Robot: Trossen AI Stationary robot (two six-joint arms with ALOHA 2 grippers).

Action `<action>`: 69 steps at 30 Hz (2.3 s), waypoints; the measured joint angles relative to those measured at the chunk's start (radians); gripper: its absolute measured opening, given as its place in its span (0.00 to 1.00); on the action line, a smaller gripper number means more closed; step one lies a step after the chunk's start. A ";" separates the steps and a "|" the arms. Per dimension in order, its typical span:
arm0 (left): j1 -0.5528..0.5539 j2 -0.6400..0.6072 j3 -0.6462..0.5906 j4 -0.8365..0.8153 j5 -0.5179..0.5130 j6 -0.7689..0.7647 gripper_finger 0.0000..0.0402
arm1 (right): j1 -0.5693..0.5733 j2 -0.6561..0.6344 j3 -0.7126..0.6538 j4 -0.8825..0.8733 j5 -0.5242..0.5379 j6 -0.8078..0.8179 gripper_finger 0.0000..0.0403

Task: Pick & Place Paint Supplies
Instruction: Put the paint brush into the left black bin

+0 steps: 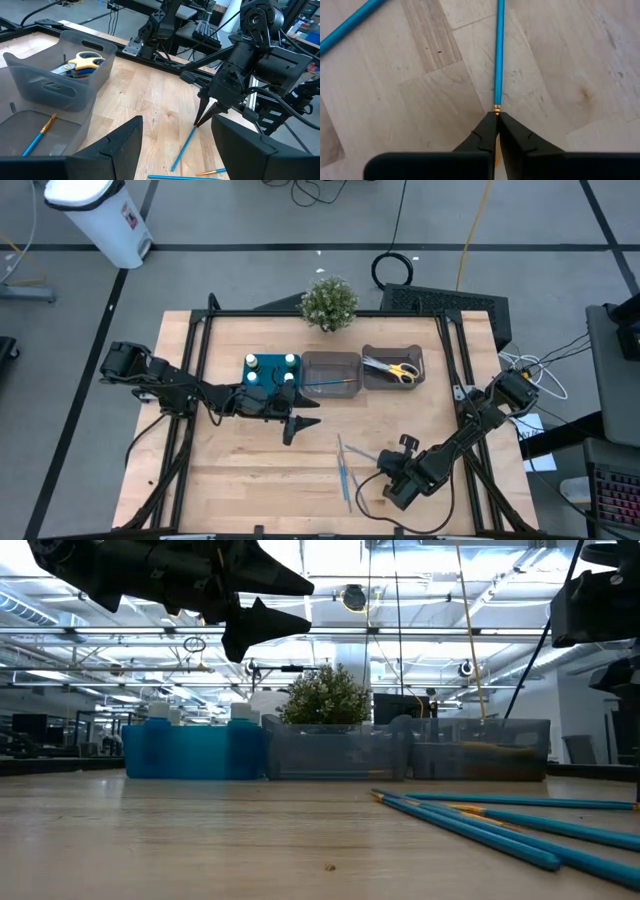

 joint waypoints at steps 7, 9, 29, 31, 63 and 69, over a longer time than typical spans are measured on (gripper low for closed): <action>0.000 0.000 0.000 0.000 0.000 0.005 0.61 | 0.000 -0.021 0.000 -0.013 0.030 -0.022 0.00; 0.000 0.000 0.000 0.000 0.000 0.005 0.61 | 0.000 -0.043 -0.004 -0.034 0.046 -0.022 0.00; -0.028 0.021 0.000 0.005 0.004 0.005 0.61 | -0.027 -0.230 -0.003 0.065 0.339 -0.317 0.00; -0.035 0.039 0.000 0.010 0.007 0.005 0.61 | -0.041 -0.230 -0.003 0.097 0.340 -0.358 0.00; -0.058 0.211 0.139 -0.009 0.093 0.294 0.61 | -0.084 -0.231 -0.064 0.323 0.381 -0.548 0.00; -0.058 0.211 0.139 -0.023 0.093 0.294 0.61 | -0.084 -0.231 -0.064 0.325 0.395 -0.550 0.00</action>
